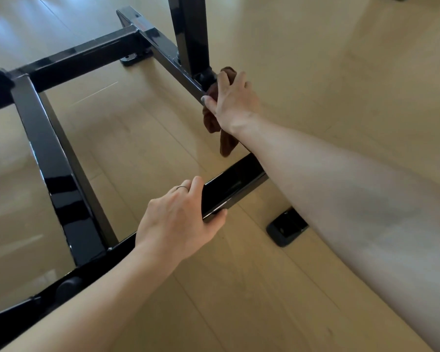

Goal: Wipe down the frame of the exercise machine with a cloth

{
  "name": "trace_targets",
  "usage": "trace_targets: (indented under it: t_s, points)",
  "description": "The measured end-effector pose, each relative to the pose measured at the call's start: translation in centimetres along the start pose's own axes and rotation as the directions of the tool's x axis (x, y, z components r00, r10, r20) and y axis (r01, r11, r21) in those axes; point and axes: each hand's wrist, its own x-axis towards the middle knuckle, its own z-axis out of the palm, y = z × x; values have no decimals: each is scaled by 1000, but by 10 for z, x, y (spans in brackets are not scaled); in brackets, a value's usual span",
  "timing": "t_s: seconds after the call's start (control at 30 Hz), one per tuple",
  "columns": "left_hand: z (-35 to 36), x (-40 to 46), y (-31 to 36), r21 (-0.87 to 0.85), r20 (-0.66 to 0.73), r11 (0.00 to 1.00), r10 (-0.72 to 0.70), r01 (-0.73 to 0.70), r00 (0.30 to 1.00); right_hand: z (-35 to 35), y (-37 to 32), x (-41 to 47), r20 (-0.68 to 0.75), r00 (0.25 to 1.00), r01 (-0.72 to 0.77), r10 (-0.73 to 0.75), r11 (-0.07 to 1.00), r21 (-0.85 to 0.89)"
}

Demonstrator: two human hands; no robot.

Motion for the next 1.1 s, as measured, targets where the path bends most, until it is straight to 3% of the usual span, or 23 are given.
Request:
trace_targets:
  t_s: [0.1,0.27,0.43,0.53,0.7,0.87,1.1]
  points:
    - [0,-1,0,1,-5,1000,0,0,1000,-15,34,-44,-4,1000,21,-21,997,70]
    - [2,-3,2,10,-17,1000,-14,14,1000,-44,91,-136,-20,996,-78,86,967,243]
    - [4,-2,3,15,-17,999,-40,40,999,-59,110,-196,-17,991,-126,133,969,214]
    - [6,-2,4,33,-29,999,-43,44,999,-53,95,-172,-25,992,-118,125,975,189]
    - [5,2,5,45,-16,998,-44,45,999,-33,59,-92,-39,999,22,-19,998,57]
    - [3,3,4,41,-2,999,-36,36,999,-10,17,-23,-14,1000,5,-5,1000,0]
    - [-2,2,5,32,8,998,-47,46,999,-19,27,-29,56,997,49,-51,998,33]
